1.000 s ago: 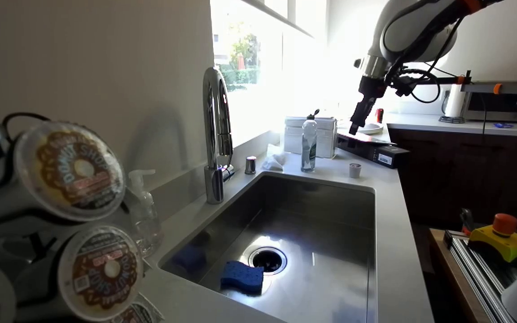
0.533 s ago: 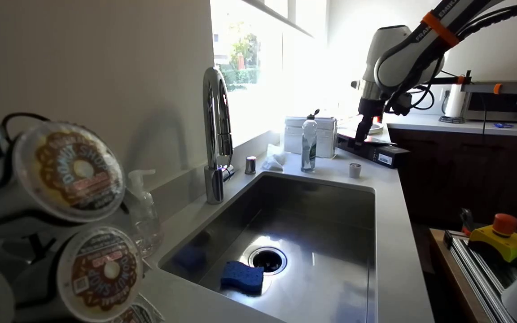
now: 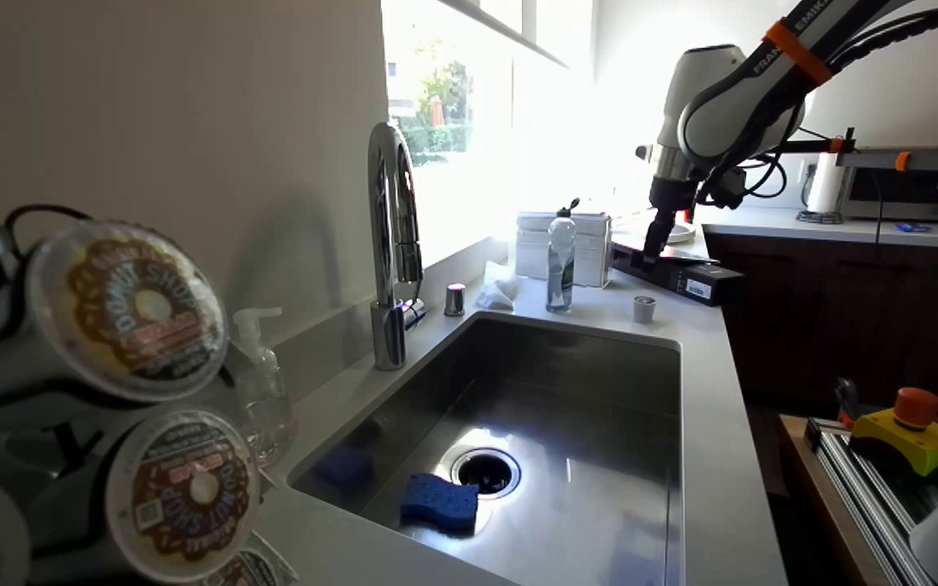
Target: Pick up object from the right side of the counter and put it on the stand
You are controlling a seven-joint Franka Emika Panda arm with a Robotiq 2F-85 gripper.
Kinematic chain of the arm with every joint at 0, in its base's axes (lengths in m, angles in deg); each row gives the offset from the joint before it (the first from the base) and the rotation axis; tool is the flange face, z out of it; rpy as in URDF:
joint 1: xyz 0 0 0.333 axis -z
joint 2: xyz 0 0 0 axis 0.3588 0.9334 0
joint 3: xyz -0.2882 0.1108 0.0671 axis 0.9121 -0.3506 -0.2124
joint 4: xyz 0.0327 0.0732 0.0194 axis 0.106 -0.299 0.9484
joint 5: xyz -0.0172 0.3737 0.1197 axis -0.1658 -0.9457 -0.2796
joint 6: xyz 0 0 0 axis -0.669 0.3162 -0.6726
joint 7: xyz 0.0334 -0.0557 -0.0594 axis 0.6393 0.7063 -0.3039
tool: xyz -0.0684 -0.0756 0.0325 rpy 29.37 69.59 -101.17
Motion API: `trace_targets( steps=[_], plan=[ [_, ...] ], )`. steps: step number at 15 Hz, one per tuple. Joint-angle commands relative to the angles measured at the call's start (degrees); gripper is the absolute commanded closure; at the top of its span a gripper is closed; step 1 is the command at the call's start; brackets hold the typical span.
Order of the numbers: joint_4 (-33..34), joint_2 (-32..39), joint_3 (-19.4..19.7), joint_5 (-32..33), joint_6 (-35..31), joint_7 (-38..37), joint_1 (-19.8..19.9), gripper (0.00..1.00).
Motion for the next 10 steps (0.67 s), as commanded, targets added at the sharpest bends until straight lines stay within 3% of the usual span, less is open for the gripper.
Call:
trace_targets(
  steps=[1,10],
  plan=[
    [-0.7,2.0,-0.2,2.7,-2.4,0.0,1.2,0.0],
    [-2.0,7.4,0.1,13.9,-11.1,-3.5,4.2,0.0]
  ],
)
